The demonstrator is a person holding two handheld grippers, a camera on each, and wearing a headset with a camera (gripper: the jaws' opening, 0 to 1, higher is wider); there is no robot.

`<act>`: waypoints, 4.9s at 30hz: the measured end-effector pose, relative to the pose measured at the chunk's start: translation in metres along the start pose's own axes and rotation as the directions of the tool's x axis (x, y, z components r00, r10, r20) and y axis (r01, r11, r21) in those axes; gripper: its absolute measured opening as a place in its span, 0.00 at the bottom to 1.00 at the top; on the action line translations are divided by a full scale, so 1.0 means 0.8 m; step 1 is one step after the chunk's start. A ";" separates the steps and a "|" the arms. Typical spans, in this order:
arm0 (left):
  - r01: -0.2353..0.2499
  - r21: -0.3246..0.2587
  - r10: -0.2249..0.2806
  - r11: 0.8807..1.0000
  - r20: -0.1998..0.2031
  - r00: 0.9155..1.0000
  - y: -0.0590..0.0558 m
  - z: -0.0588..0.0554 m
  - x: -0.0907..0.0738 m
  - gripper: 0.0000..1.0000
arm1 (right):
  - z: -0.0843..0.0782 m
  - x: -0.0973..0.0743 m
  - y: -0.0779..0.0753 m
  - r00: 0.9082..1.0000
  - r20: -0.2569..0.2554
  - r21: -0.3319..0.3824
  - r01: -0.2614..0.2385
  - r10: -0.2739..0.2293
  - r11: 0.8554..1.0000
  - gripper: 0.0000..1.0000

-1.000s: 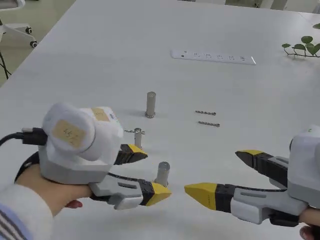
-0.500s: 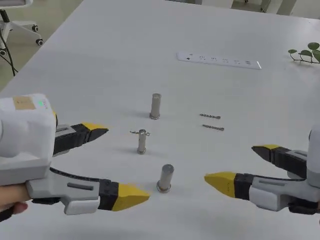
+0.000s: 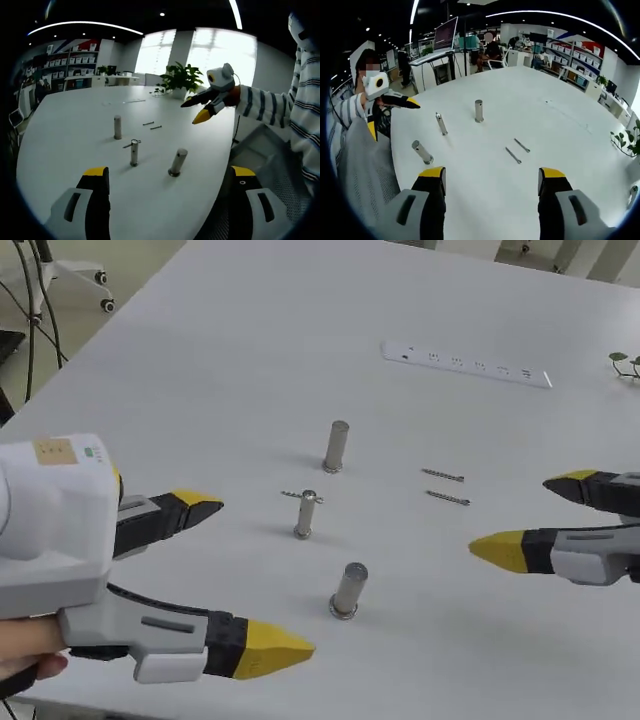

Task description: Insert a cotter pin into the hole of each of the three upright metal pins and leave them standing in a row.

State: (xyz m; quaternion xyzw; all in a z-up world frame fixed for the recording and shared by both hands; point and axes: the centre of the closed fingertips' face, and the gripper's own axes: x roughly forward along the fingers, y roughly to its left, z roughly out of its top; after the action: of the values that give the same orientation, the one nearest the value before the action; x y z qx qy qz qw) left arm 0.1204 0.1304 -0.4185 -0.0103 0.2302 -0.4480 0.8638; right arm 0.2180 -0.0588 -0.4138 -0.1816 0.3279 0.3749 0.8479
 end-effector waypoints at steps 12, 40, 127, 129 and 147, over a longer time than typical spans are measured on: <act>-0.016 -0.012 0.017 1.000 0.005 1.000 -0.006 -0.007 -0.005 0.99 | -0.016 0.030 -0.021 0.974 -0.226 -0.218 -0.076 0.026 0.973 0.58; -0.057 -0.060 0.056 0.997 -0.016 0.998 0.005 -0.011 -0.022 0.99 | -0.024 0.118 -0.055 0.901 -0.418 -0.298 -0.259 0.119 0.919 0.14; 0.031 -0.063 -0.028 0.998 0.049 0.998 0.008 0.068 0.040 0.69 | 0.061 0.006 0.031 0.999 -0.029 -0.511 -0.041 0.031 0.859 0.00; 0.036 -0.065 -0.033 0.997 0.043 0.999 0.009 0.069 0.042 0.66 | 0.061 0.004 0.039 0.999 -0.025 -0.524 -0.045 0.038 0.851 0.00; 0.106 -0.186 -0.097 0.977 0.058 0.994 0.005 0.086 0.066 0.45 | 0.081 -0.010 0.101 0.998 0.055 -0.648 0.025 0.014 0.761 0.00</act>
State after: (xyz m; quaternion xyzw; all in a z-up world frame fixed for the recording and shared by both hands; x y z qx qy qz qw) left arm 0.1774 0.0785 -0.3780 -0.1148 0.2497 -0.4671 0.8404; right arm 0.1800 0.0255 -0.3669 -0.4537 0.1537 0.4675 0.7430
